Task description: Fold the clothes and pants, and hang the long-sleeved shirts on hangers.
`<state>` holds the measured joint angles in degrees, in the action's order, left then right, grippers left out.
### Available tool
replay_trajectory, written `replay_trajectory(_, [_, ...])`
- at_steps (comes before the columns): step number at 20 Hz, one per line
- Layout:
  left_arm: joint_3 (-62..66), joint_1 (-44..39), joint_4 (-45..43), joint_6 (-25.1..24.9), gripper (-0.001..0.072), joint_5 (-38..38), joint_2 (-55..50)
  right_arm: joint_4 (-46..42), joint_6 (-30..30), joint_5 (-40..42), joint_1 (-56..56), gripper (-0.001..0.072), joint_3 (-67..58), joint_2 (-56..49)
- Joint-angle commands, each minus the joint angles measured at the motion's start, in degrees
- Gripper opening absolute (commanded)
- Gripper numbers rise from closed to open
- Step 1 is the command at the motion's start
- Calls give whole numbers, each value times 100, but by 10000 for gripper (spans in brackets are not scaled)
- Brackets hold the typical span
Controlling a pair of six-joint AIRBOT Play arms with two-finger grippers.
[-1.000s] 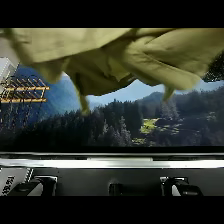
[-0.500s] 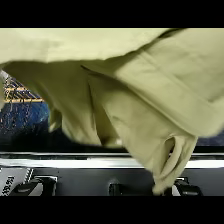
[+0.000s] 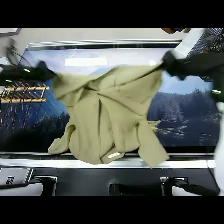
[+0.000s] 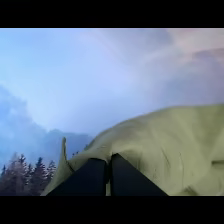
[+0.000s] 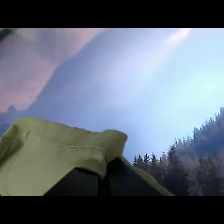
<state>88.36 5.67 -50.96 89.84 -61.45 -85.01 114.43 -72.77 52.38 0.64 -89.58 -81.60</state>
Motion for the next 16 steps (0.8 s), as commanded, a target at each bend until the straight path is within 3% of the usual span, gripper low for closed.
replay_trajectory(1, [-44,-79,52,-291,17,461,-1565,238,68,-1082,323,29,-11,-1766])
replay_trajectory(5, [98,-85,57,-291,17,933,-2140,660,68,-1906,361,34,-11,-2358])
replay_trajectory(7, [138,-111,57,-289,42,1071,-2192,647,66,-1969,361,113,-11,-2369])
replay_trajectory(10, [254,-57,101,-289,419,793,-2146,634,173,-1547,341,348,-11,-2264])
replay_trajectory(11, [415,17,98,-289,472,496,-2100,640,168,-1255,273,368,-11,-2127])
replay_trajectory(13, [817,264,92,-289,475,-302,-1908,634,50,-435,4,402,-11,-1690])
replay_trajectory(15, [1051,575,42,-289,487,-1117,-1541,597,-433,509,-407,442,-11,-1104])
replay_trajectory(16, [1051,739,-46,-286,548,-1515,-1305,535,-614,1032,-638,468,-9,-800])
